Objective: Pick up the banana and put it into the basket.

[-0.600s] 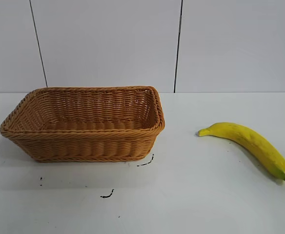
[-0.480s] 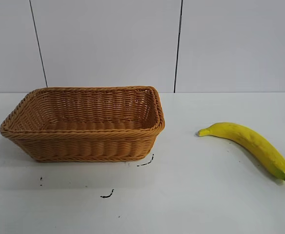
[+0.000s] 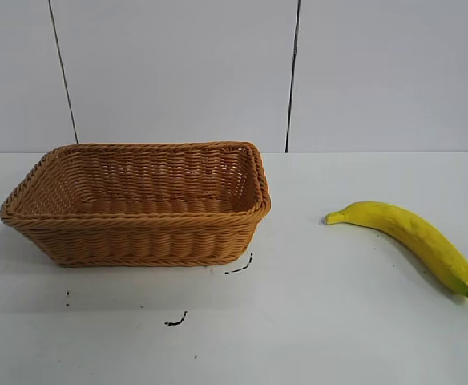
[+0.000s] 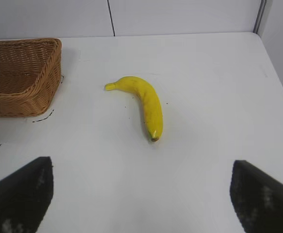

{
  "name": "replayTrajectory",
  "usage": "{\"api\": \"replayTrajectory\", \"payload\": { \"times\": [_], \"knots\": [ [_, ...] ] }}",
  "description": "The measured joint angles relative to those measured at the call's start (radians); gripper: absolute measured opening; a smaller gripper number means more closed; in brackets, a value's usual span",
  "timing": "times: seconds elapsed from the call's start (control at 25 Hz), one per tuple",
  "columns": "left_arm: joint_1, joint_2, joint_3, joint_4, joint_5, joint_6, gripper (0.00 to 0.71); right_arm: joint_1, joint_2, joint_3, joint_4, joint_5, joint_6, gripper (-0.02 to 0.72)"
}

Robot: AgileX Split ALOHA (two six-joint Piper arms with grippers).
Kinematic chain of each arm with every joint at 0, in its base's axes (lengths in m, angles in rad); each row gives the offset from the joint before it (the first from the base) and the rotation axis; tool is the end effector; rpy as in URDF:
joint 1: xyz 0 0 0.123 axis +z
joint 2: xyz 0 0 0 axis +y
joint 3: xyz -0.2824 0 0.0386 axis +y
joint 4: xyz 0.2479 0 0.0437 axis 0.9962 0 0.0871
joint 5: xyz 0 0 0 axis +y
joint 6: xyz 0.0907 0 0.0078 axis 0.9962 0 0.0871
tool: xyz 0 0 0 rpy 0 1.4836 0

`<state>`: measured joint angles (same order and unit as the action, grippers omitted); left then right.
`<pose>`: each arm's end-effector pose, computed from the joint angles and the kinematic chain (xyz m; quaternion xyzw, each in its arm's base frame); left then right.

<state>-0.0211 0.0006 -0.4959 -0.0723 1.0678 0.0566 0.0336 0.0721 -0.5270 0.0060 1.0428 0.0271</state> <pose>-0.0048 -0.0057 0.2756 0.0347 0.8550 -0.0269 0.5167 0.0044 0.0006 0.2862 -0.0028 0.8602 0.0185 0.5096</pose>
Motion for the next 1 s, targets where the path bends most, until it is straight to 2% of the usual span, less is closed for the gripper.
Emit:
{"api": "replayTrajectory", "payload": {
  "times": [0.28,0.56,0.76,1.0],
  "knots": [
    [0.0,0.0,0.0,0.0,0.0,0.0,0.69,0.0,0.453,-0.173,-0.006,0.094,-0.027,0.692],
    [0.0,0.0,0.0,0.0,0.0,0.0,0.69,0.0,0.911,-0.381,-0.006,0.126,-0.044,0.692],
    [0.0,0.0,0.0,0.0,0.0,0.0,0.69,0.0,1.205,-0.554,0.001,0.139,-0.14,0.692],
    [0.0,0.0,0.0,0.0,0.0,0.0,0.69,0.0,1.46,-0.724,0.014,0.08,-0.211,0.692]
  ]
}}
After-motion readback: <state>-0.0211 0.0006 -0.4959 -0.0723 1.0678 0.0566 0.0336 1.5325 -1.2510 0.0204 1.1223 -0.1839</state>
